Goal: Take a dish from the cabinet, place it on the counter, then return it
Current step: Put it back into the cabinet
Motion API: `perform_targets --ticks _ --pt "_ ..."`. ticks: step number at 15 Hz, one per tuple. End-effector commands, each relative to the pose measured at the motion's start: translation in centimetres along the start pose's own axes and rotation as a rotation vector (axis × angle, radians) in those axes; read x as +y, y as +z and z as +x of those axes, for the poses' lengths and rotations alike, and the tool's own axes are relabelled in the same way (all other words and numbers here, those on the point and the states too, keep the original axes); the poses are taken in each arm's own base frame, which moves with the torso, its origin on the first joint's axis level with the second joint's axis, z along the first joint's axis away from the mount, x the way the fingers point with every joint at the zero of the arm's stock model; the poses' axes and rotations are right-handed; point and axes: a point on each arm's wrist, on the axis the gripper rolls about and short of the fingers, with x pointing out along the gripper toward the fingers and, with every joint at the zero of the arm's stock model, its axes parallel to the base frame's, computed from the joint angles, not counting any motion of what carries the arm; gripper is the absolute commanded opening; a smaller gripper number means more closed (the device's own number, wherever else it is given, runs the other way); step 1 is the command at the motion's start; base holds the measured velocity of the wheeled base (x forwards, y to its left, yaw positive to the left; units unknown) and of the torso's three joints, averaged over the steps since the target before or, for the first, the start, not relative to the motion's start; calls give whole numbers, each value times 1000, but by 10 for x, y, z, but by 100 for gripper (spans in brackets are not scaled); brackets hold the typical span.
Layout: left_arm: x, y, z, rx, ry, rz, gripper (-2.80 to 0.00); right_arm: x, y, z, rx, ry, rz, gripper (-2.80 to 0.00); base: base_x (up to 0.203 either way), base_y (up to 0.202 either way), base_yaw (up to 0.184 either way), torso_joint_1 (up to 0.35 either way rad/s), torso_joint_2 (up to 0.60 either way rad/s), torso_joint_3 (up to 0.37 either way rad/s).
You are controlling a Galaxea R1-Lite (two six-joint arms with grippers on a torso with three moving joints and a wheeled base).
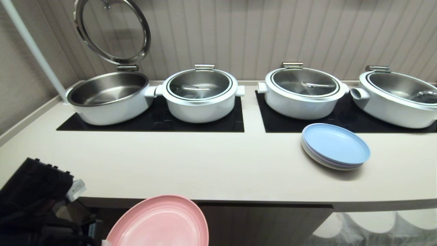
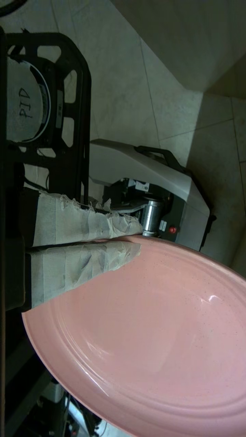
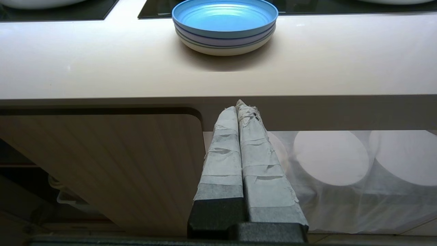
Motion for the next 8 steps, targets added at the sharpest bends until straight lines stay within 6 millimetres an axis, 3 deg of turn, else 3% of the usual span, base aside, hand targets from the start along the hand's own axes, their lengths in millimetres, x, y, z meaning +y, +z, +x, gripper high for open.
perform_targets --ticks 1,8 --pt "7 -8 -2 -10 10 -6 -280 0 0 0 -1 1 0 -280 0 0 0 0 0 0" --pt "22 -29 -4 -14 11 -10 -280 0 0 0 -1 -1 0 -280 0 0 0 0 0 0"
